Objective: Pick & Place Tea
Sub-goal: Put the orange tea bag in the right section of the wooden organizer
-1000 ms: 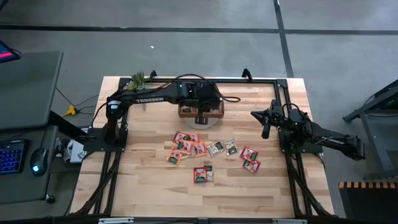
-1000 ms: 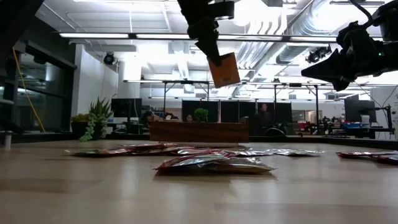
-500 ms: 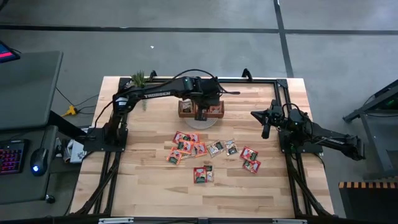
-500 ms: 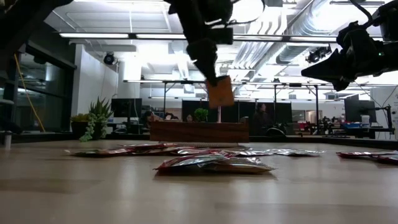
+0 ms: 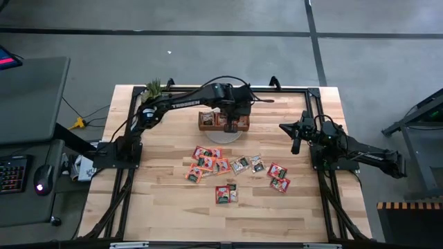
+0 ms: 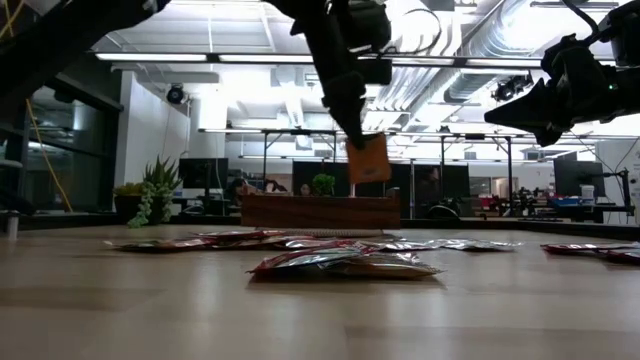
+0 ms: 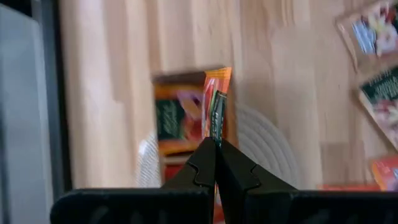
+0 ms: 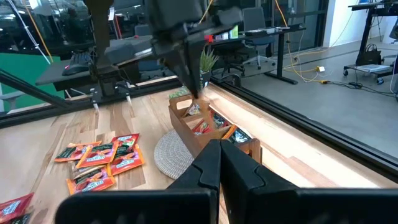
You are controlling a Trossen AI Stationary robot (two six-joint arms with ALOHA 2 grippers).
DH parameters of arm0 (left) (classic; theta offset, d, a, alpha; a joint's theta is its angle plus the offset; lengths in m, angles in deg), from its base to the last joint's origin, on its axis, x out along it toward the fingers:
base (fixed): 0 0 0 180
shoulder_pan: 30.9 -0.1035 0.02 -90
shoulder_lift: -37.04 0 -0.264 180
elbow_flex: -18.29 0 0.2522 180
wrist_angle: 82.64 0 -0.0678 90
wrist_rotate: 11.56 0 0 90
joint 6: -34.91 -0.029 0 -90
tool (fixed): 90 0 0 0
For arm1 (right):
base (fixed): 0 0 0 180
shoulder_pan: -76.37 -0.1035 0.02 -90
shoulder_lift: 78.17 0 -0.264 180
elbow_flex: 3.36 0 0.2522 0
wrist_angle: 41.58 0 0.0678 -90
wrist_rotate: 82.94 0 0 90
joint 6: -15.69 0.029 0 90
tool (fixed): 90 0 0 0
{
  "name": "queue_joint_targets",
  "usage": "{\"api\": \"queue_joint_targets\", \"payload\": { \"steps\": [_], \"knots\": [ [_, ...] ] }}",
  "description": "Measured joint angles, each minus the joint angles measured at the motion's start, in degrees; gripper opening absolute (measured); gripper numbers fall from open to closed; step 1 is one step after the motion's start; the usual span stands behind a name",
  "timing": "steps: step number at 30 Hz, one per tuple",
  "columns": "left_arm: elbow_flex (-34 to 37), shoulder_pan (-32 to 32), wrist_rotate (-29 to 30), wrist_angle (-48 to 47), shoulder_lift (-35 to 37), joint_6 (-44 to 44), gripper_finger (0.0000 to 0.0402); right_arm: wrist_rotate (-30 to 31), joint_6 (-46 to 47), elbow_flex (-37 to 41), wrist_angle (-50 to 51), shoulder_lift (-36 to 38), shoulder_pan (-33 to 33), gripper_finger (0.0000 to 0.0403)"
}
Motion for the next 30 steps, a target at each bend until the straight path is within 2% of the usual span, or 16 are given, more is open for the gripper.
{"api": "queue_joint_targets", "payload": {
  "steps": [19,30],
  "knots": [
    [-0.26,-2.69,-2.08,-0.6,0.17,5.91,0.0,0.0,0.0,0.0,0.0,0.0,-0.02,0.0],
    [-0.22,-3.26,-4.04,-1.24,-3.7,6.21,0.0,0.01,0.01,0.0,0.0,0.0,-0.02,0.0]
  ]
}}
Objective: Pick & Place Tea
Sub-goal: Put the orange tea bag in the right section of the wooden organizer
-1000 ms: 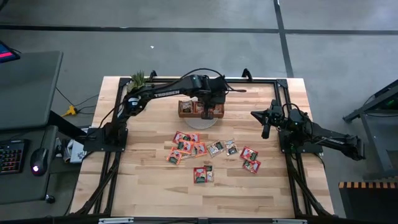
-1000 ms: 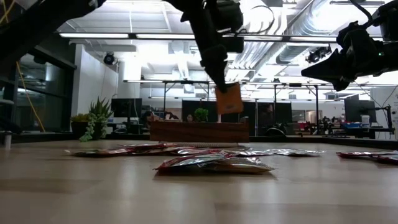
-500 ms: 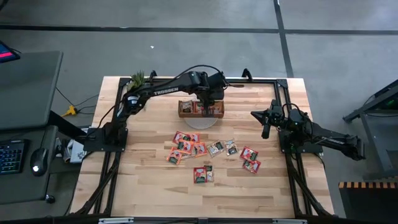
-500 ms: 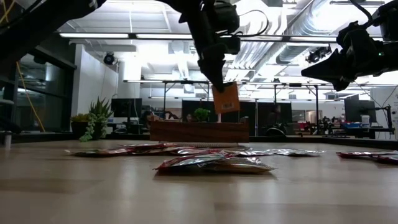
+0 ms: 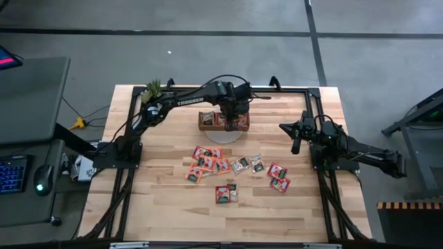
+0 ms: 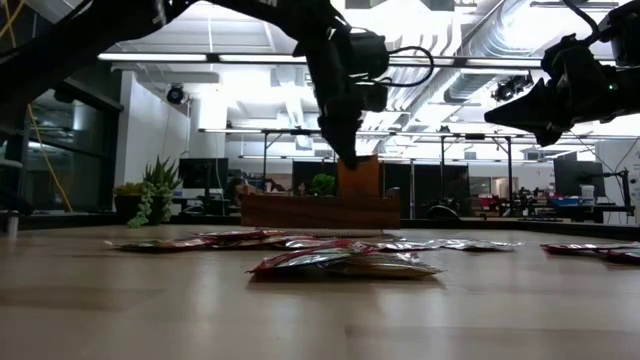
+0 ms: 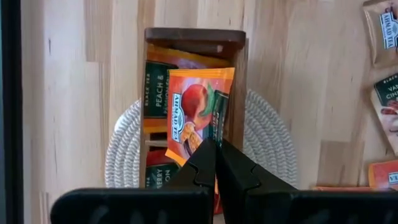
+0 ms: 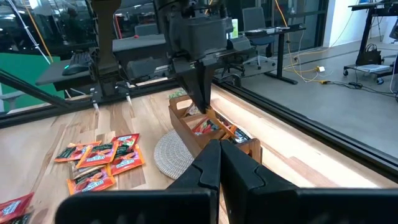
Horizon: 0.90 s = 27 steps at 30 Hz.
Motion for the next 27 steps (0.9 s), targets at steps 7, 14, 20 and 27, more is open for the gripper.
{"api": "queue_joint_targets", "payload": {
  "steps": [7,14,20,27],
  "knots": [
    [0.0,0.0,-3.29,0.41,-0.02,1.33,0.0,-0.01,-0.01,-0.01,0.0,0.0,0.01,0.0],
    [0.0,0.0,-5.71,0.46,-0.02,2.08,0.0,-0.01,0.0,-0.02,0.0,0.01,0.02,0.0],
    [0.0,0.09,-4.81,1.01,-0.02,1.87,0.0,0.0,0.0,0.0,0.0,0.0,0.0,0.0],
    [0.0,0.03,-2.76,3.94,-0.02,1.17,0.0004,-0.01,-0.01,-0.01,0.0,0.0,0.02,0.0]
  ]
}}
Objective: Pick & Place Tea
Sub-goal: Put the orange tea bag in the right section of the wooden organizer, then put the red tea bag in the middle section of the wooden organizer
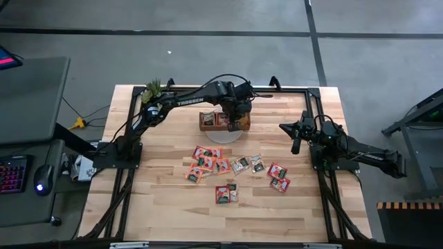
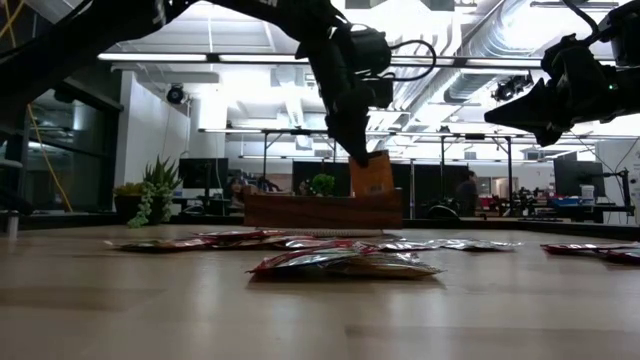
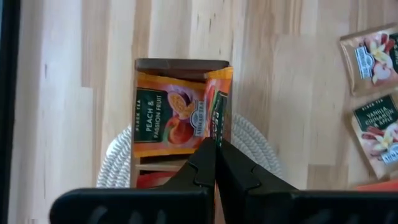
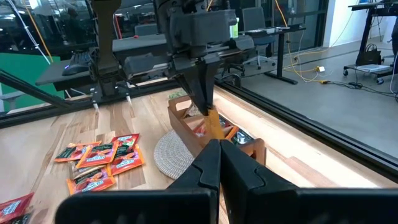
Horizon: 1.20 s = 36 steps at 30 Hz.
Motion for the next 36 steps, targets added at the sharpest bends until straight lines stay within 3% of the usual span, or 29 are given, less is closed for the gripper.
{"api": "queue_joint_targets", "payload": {
  "steps": [3,8,16,22,36],
  "knots": [
    [0.0,-0.01,0.0,-0.32,0.0,-0.18,0.0028,0.01,0.01,-0.01,0.0,0.0,0.0,0.0],
    [0.0,-0.01,0.1,-0.73,0.0,-0.67,0.0101,0.01,0.01,0.0,0.01,0.0,-0.01,0.0],
    [0.0,0.02,5.11,-0.67,0.0,-0.17,0.018,0.01,0.0,-0.01,0.0,0.0,-0.02,0.0],
    [0.0,0.35,5.2,-1.62,0.01,0.27,0.02,0.01,0.0,-0.01,0.0,0.0,-0.02,0.0],
    [0.0,3.27,3.03,-11.87,5.8,5.36,0.02,0.01,0.01,-0.01,0.0,0.0,0.0,0.0]
  ]
}}
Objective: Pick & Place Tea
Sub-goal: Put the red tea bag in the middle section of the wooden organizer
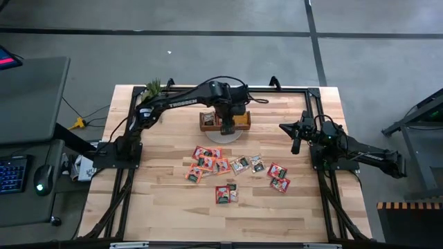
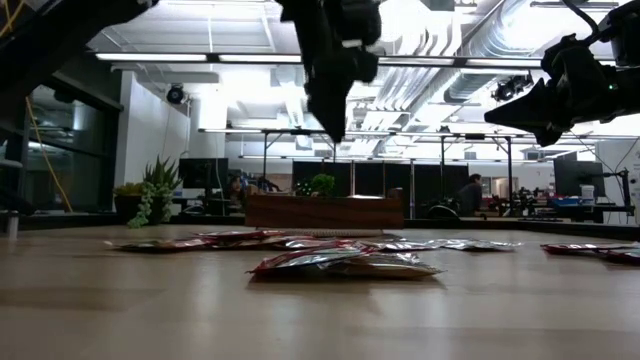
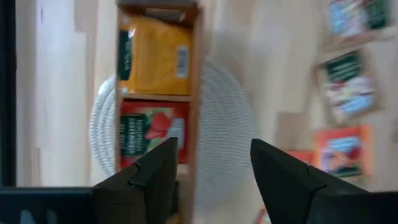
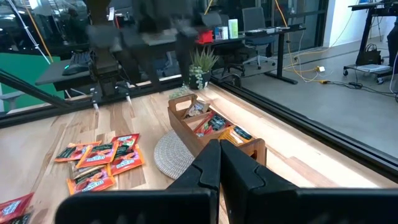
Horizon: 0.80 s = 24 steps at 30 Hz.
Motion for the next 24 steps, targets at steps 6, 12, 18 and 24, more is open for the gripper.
{"api": "queue_joint_targets", "payload": {
  "steps": [6,12,18,24],
  "knots": [
    [0.35,2.34,-2.51,-2.37,2.09,4.73,0.02,0.0,0.0,0.0,0.01,0.0,-0.01,0.0],
    [3.33,4.8,-1.47,-2.01,3.95,9.22,0.02,-0.01,-0.01,0.0,0.0,0.0,-0.01,0.0],
    [11.75,6.96,-1.23,3.42,7.92,13.86,0.02,-0.01,-0.01,0.0,0.0,0.01,0.0,0.0],
    [25.97,8.02,-1.31,9.91,16.38,17.13,0.02,0.0,-0.02,0.0,0.02,0.0,0.0,0.0]
  ]
}}
